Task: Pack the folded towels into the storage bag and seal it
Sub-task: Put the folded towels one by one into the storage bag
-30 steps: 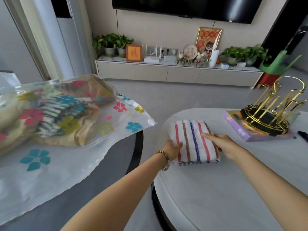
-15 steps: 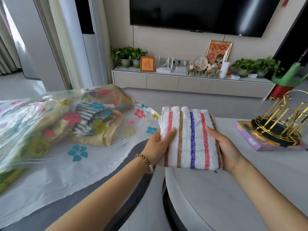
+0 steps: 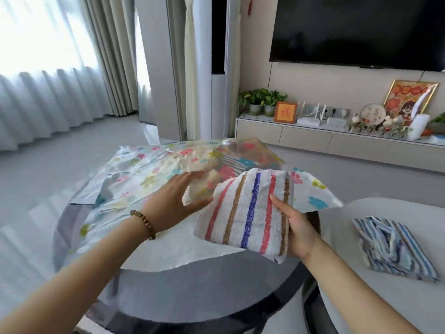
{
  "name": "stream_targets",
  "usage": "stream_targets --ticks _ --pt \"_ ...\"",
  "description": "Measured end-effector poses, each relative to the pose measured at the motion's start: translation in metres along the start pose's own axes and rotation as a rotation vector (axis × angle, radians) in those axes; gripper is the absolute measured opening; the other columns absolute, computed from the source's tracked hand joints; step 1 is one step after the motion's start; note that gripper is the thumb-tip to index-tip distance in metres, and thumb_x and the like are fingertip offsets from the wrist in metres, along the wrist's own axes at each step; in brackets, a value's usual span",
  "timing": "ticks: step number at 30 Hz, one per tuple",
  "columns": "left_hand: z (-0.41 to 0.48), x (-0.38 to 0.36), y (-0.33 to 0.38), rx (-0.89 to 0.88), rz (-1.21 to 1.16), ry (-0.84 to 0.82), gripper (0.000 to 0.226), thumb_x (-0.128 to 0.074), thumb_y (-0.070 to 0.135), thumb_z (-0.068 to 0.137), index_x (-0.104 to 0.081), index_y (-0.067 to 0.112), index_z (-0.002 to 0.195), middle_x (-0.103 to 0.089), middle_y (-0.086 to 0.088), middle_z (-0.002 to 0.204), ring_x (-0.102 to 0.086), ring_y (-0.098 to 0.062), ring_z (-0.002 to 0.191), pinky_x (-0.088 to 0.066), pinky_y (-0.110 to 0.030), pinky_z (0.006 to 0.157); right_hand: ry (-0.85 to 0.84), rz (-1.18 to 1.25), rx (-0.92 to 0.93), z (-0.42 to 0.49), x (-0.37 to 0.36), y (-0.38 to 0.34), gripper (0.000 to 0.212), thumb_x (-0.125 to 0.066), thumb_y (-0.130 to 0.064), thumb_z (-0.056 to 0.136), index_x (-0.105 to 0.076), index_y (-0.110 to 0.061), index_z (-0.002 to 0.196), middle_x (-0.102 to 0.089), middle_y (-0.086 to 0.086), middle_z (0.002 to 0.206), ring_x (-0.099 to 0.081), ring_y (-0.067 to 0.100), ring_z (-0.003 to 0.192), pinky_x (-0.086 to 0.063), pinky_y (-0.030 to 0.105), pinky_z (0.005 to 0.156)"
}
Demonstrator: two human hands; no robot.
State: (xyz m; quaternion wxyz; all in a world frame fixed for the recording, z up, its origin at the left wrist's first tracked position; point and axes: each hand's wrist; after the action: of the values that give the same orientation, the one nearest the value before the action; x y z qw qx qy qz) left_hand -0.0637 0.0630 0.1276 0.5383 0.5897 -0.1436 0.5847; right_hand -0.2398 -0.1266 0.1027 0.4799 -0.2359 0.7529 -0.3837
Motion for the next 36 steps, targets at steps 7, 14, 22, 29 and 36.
stream_targets --ticks 7,14,22,29,36 --pt "-0.052 0.013 -0.074 0.003 0.302 -0.194 0.102 -0.003 0.090 0.058 -0.026 0.036 0.142 -0.029 0.014 0.151 -0.030 -0.011 0.138 -0.030 -0.030 0.110 0.005 -0.034 -0.036 0.011 -0.045 0.028 0.026 -0.048 -0.027 0.092 -0.065 -0.011 0.104 -0.076 0.009 0.093 -0.073 0.022 0.082 -0.060 0.035 0.069" --pt "-0.051 0.015 -0.089 0.001 0.282 0.043 0.036 -0.041 0.037 0.094 -0.059 0.025 0.123 -0.070 -0.007 0.111 -0.068 -0.028 0.092 -0.053 -0.037 0.079 -0.118 -0.128 -0.087 0.000 -0.052 0.033 0.059 -0.096 -0.030 0.025 -0.080 -0.015 0.079 -0.076 0.011 0.089 -0.073 0.025 0.079 -0.060 0.037 0.066" --pt "-0.008 0.072 -0.085 0.121 -0.290 0.204 0.034 -0.045 0.030 0.094 -0.065 0.011 0.112 -0.069 0.003 0.094 -0.070 -0.016 0.082 -0.058 -0.028 0.063 -0.203 -0.178 -0.334 0.032 -0.061 0.061 0.064 -0.091 -0.023 0.049 -0.072 -0.003 0.107 -0.069 0.019 0.113 -0.069 0.031 0.098 -0.056 0.041 0.086" --pt "0.002 0.080 -0.089 0.145 -0.277 0.258 0.033 -0.045 0.036 0.093 -0.066 0.017 0.110 -0.072 0.002 0.094 -0.070 -0.012 0.080 -0.060 -0.032 0.069 -0.161 -0.001 -0.109 0.137 -0.116 0.070 0.045 -0.056 -0.028 0.087 -0.056 -0.009 0.128 -0.062 0.016 0.126 -0.060 0.029 0.115 -0.050 0.044 0.096" --pt "-0.006 0.075 -0.086 0.089 -0.214 0.281 0.049 -0.038 0.048 0.084 -0.066 0.019 0.113 -0.073 0.002 0.093 -0.070 -0.012 0.077 -0.060 -0.034 0.069 0.224 -0.854 0.169 0.162 -0.094 0.130 0.073 -0.071 -0.060 0.067 -0.044 -0.011 0.114 -0.054 0.002 0.122 -0.053 0.017 0.110 -0.043 0.029 0.095"
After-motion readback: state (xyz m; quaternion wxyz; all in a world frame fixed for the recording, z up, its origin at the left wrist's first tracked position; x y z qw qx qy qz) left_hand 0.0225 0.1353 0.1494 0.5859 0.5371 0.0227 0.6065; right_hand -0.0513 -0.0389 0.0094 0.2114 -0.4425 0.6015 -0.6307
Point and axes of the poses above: each hand's wrist, its own z-axis towards the middle knuckle, its own x-axis out of the back of the hand, y = z × x
